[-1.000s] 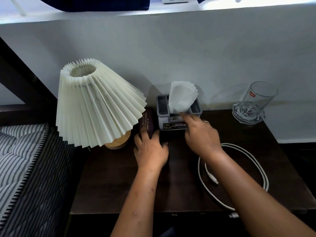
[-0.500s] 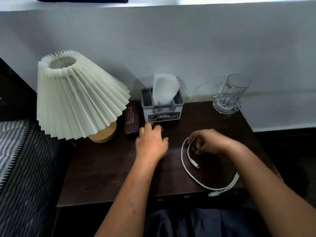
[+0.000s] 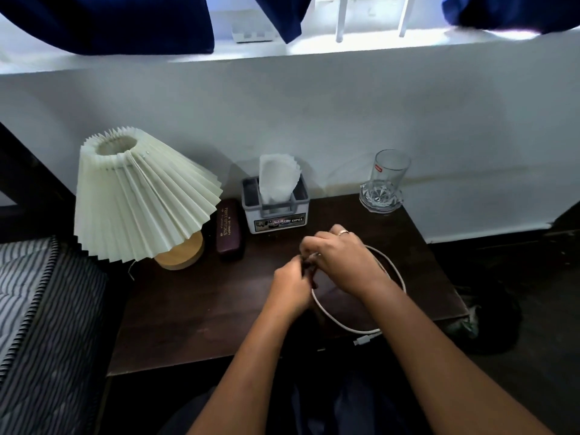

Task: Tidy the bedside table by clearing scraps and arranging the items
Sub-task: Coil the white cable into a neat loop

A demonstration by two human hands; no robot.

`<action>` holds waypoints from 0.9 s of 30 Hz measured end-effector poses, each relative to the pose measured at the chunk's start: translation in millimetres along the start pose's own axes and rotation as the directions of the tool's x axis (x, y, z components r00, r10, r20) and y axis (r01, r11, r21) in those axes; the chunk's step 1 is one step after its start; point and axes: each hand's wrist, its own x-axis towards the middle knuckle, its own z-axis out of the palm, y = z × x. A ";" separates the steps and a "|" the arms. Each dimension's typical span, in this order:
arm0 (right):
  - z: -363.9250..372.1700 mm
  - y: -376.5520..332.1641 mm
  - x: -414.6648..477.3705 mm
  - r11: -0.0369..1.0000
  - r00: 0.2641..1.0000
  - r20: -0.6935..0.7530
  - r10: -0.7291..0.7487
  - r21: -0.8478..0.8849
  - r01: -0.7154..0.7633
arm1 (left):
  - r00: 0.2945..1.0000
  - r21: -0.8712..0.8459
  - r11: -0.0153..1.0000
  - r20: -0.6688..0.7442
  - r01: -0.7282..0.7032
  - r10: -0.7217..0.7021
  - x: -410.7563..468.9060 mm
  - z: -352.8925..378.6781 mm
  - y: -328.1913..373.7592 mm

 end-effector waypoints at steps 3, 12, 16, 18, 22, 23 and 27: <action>-12.5 -9.1 -11.7 0.996 0.989 -0.149 0.019 0.084 -0.006 | 0.999 -0.268 0.963 -0.020 -0.036 0.032 -12.4 -10.0 7.4; -8.4 -9.7 -14.3 0.934 0.972 0.045 0.231 0.270 -0.235 | 0.993 -0.977 0.210 -0.071 -0.049 -0.100 -28.5 -46.3 18.2; 4.7 -21.1 0.4 0.888 0.937 0.317 0.147 0.374 -0.266 | 0.954 -0.978 0.098 -0.204 -0.187 -0.220 -15.8 -58.6 12.4; 9.2 -29.2 9.6 0.899 0.918 0.389 0.077 0.371 -0.232 | 0.925 -0.960 0.104 -0.279 -0.261 -0.259 -8.5 -63.0 10.5; 7.1 -42.2 21.2 0.955 0.931 0.364 0.023 0.268 -0.129 | 0.881 -0.879 0.342 -0.418 -0.331 -0.220 7.5 -66.3 4.5; 4.8 -44.0 22.9 0.966 0.941 0.339 0.007 0.241 -0.094 | 0.858 -0.795 0.511 -0.476 -0.326 -0.193 10.9 -67.0 2.5; -7.8 -48.5 28.1 0.975 0.961 0.265 -0.084 0.219 0.024 | 0.751 -0.013 0.970 -0.635 -0.245 0.181 15.0 -65.2 -8.6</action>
